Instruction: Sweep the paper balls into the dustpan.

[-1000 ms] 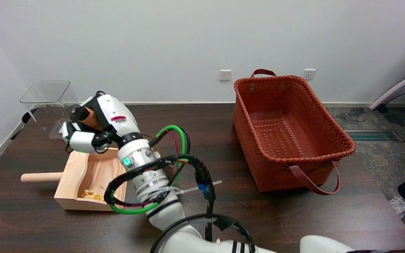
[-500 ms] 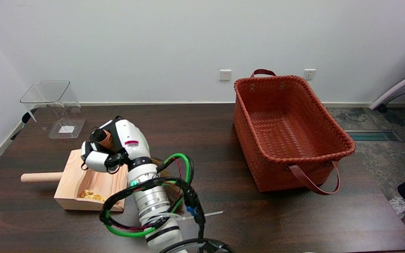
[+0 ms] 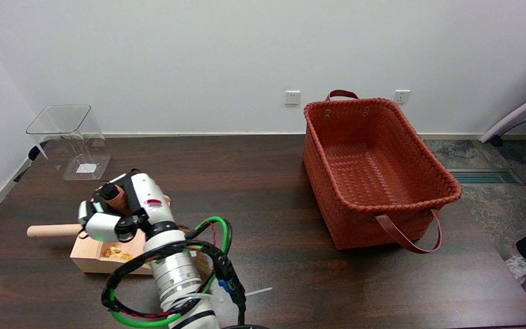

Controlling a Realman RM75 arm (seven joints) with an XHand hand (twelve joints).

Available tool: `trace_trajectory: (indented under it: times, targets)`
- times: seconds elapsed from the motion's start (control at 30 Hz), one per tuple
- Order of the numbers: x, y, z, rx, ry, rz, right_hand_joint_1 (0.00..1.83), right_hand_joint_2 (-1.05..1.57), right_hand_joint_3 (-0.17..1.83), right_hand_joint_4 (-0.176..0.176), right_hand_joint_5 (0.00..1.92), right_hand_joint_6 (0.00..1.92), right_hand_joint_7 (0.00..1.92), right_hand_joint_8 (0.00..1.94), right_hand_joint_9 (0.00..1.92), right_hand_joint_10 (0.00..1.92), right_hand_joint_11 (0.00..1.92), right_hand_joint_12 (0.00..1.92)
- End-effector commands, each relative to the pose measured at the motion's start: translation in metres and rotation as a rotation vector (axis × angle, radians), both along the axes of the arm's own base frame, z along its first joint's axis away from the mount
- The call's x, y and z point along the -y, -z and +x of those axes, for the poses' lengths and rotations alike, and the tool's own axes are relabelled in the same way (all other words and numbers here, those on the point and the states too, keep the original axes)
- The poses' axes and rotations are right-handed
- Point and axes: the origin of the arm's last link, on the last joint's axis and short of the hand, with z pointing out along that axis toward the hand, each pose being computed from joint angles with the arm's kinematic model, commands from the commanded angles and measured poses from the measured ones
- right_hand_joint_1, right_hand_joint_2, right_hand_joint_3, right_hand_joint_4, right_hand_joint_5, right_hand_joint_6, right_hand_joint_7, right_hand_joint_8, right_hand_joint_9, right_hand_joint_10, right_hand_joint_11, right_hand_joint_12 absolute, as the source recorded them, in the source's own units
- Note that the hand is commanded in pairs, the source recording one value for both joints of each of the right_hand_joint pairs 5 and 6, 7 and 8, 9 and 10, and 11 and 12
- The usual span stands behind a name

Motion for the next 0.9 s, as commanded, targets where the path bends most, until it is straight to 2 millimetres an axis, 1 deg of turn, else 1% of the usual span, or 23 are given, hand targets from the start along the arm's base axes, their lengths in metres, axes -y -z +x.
trace_trajectory:
  times: [0.03, 0.17, 0.27, 0.43, 0.53, 0.63, 0.7, 0.77, 0.83, 0.9]
  targets:
    - [-0.003, 0.04, 0.013, 0.449, 0.17, 0.262, 1.18, 1.2, 0.99, 0.0, 1.92, 1.92, 1.92, 1.92, 1.92, 1.92, 1.92, 1.92]
    - [0.0, 0.042, 0.017, 0.494, 0.184, 0.293, 1.18, 1.2, 0.97, 0.0, 1.92, 1.92, 1.92, 1.92, 1.92, 1.92, 1.92, 1.92]
    - [0.001, 0.043, 0.018, 0.494, 0.179, 0.3, 1.18, 1.18, 0.92, 0.0, 1.92, 1.92, 1.92, 1.92, 1.92, 1.92, 1.92, 1.92]
    - [0.003, 0.041, 0.02, 0.474, 0.158, 0.295, 1.21, 1.12, 0.91, 0.0, 1.92, 1.92, 1.92, 1.92, 1.92, 1.92, 1.92, 1.92]
    - [0.005, 0.038, 0.023, 0.426, 0.12, 0.292, 1.23, 1.07, 0.93, 0.0, 1.92, 1.92, 1.92, 1.92, 1.92, 1.92, 1.92, 1.92]
    - [0.01, 0.033, 0.037, 0.244, 0.011, 0.273, 1.23, 1.04, 0.97, 0.0, 1.92, 1.92, 1.92, 1.92, 1.92, 1.92, 1.92, 1.92]
    - [0.015, 0.026, 0.051, 0.028, -0.087, 0.226, 1.23, 1.07, 0.98, 0.0, 1.92, 1.92, 1.92, 1.92, 1.92, 1.92, 1.92, 1.92]
    - [0.02, 0.02, 0.059, -0.129, -0.151, 0.192, 1.23, 1.09, 0.98, 0.0, 1.92, 1.92, 1.92, 1.92, 1.92, 1.92, 1.92, 1.92]
    - [0.025, 0.014, 0.066, -0.229, -0.194, 0.169, 1.23, 1.11, 0.98, 0.0, 1.92, 1.92, 1.92, 1.92, 1.92, 1.92, 1.92, 1.92]
    - [0.029, 0.01, 0.072, -0.274, -0.214, 0.162, 1.23, 1.13, 0.97, 0.0, 1.92, 1.92, 1.92, 1.92, 1.92, 1.92, 1.92, 1.92]
